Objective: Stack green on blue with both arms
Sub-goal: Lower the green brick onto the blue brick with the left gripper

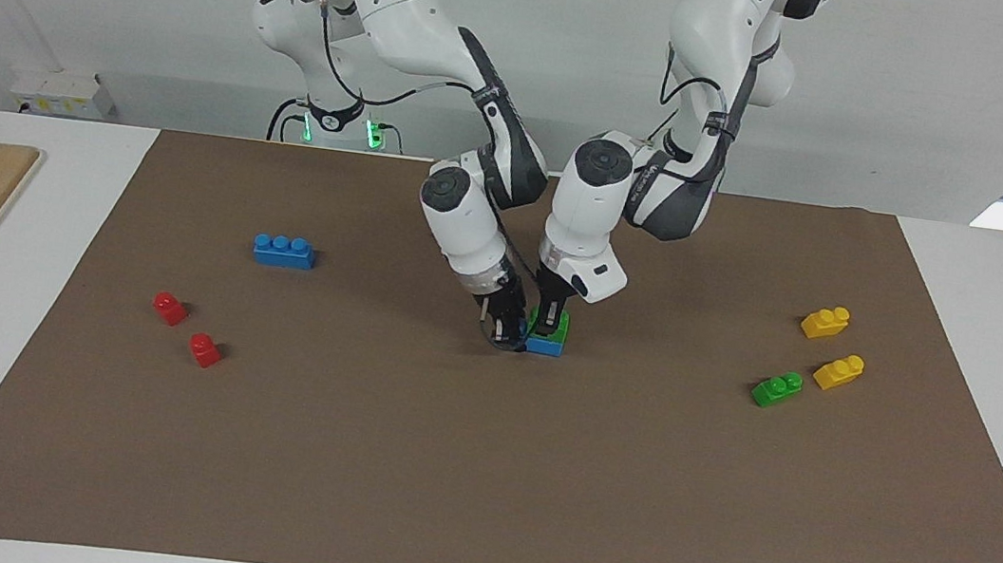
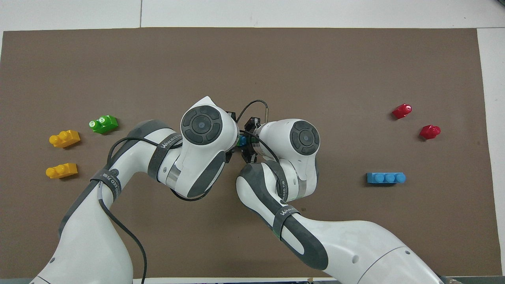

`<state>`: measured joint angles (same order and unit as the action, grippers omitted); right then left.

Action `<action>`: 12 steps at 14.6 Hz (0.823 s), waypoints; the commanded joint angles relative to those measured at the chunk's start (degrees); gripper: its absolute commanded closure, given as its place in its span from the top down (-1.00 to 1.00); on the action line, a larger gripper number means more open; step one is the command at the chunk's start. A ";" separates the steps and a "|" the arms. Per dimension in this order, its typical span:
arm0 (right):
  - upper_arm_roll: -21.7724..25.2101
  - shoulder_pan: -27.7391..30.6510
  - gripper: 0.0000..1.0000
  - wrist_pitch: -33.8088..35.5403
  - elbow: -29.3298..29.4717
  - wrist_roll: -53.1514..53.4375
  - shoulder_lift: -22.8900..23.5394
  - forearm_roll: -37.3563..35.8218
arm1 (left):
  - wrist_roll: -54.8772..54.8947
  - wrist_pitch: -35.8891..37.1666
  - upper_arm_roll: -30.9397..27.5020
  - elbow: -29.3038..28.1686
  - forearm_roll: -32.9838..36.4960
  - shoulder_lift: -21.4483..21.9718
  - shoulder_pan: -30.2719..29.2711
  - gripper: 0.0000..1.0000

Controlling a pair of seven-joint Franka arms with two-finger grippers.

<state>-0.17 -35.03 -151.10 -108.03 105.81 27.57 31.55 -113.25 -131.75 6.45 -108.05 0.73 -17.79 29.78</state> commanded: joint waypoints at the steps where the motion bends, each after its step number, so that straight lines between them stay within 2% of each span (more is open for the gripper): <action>1: 0.08 0.75 -1.00 -1.92 -2.27 -0.07 -0.06 0.71 | 1.02 -4.03 -0.56 -3.92 0.15 0.21 0.72 -1.00; 5: 0.08 0.75 -1.00 -1.92 -2.27 -0.33 -0.15 0.71 | 0.58 -5.79 -0.56 -4.81 -0.11 0.12 0.63 -1.00; 6: 0.08 0.84 -1.00 -1.83 -2.27 -0.42 -0.15 0.71 | 0.66 -5.54 -0.56 -4.72 -0.11 0.03 0.63 -0.68; 7: 0.08 0.84 -1.00 -1.83 -2.27 -0.42 -0.15 0.71 | 0.75 -5.01 -0.56 -4.37 -0.11 0.03 0.37 0.22; 8: 0.08 0.84 -1.00 -1.83 -2.27 -0.42 -0.15 0.71 | 0.66 -4.83 -0.65 -4.19 -0.11 0.03 0.46 0.99; 9: 0.08 0.84 -1.00 -1.83 -2.27 -0.42 -0.15 0.71 | 0.66 -4.22 -0.65 -4.02 -0.11 0.12 0.46 1.00; 10: 0.08 0.84 -0.82 -1.83 -2.18 -0.42 -0.15 0.71 | 0.66 -3.17 -0.65 -3.84 -0.11 0.47 0.28 1.00; 12: -0.01 0.84 -0.14 -1.83 -2.18 -0.42 -0.15 0.71 | 1.01 0.33 -0.65 -2.53 -0.11 1.26 -0.16 1.00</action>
<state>-0.16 -34.98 -151.14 -108.08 106.45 27.55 31.55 -113.23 -134.26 6.26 -111.08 0.69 -17.75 29.72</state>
